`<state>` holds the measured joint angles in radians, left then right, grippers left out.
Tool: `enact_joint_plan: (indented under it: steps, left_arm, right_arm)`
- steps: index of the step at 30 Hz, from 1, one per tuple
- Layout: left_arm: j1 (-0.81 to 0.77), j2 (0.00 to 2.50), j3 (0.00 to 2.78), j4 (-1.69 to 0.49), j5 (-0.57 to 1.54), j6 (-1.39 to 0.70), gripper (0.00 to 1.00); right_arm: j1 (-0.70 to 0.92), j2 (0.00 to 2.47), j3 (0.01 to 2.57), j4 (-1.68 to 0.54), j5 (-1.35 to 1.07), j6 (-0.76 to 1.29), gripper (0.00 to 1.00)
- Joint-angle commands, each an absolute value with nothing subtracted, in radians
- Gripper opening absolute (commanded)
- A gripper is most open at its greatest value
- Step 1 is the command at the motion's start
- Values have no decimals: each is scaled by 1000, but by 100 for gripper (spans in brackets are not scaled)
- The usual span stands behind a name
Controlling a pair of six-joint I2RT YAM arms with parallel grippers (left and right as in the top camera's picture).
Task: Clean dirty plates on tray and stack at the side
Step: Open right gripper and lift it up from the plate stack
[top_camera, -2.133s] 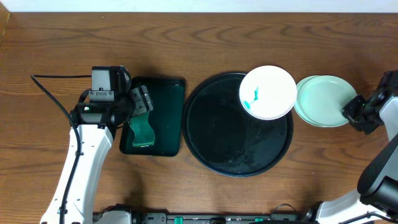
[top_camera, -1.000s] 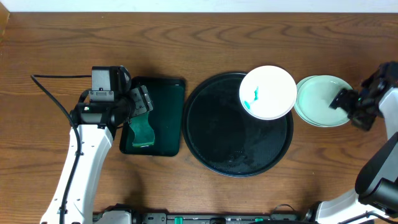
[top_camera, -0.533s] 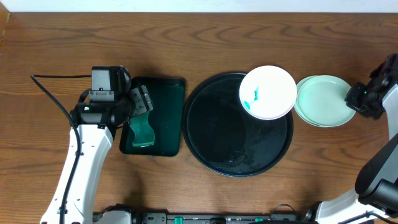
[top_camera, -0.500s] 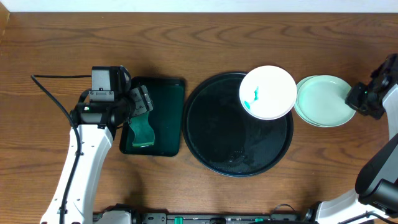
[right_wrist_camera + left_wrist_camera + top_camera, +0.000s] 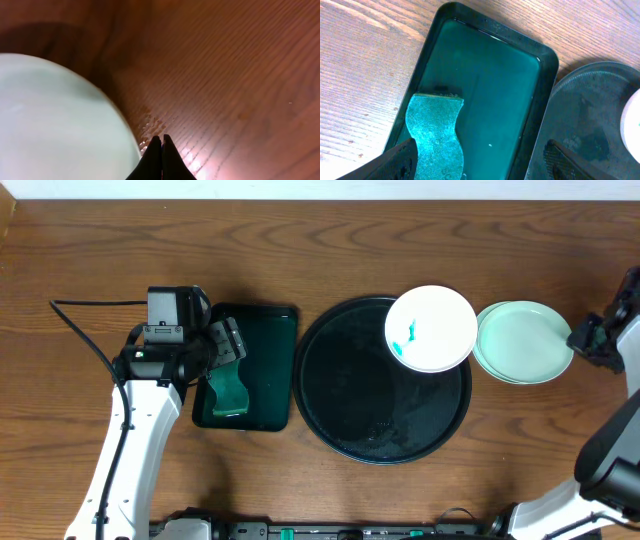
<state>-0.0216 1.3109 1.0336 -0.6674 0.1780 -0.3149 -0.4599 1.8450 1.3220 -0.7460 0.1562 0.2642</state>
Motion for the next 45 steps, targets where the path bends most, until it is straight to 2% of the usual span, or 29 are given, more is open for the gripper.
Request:
enact_joint_plan:
  steps: [1,11,17,21,24,28,37,45]
  left_arm:
    - [-21,1308,1052,-669,179,-311,81]
    - [-21,1308,1052,-669,179,-311,81]
    - [-21,1308,1052,-669,179,-311,81]
    - [-21,1308,1052,-669,179,-311,81]
    - [-21,1308,1052,-669,179,-311,81]
    - [-21,1308,1052,-669,179,-311,81]
    - [-21,1308,1052,-669,179,-311,81]
    - [-21,1308,1052,-669,179,-311,81]
  right_arm:
    - [-464,1886,1324,-747,168,284,1]
    - [-463,1892,1324,-739,-39,204,1]
    - [-463,1892,1324,-744,-43,204,1]
    - [-462,1892,1324,-739,-105,204,18]
    - [-452,1892,1324,-727,-183,165,39]
    - [-404,1892,1324,-695,-245,86,53]
    - [-254,1887,1332,-698,-184,-2,60]
    - [-162,1842,1335,-694,-94,-2,61]
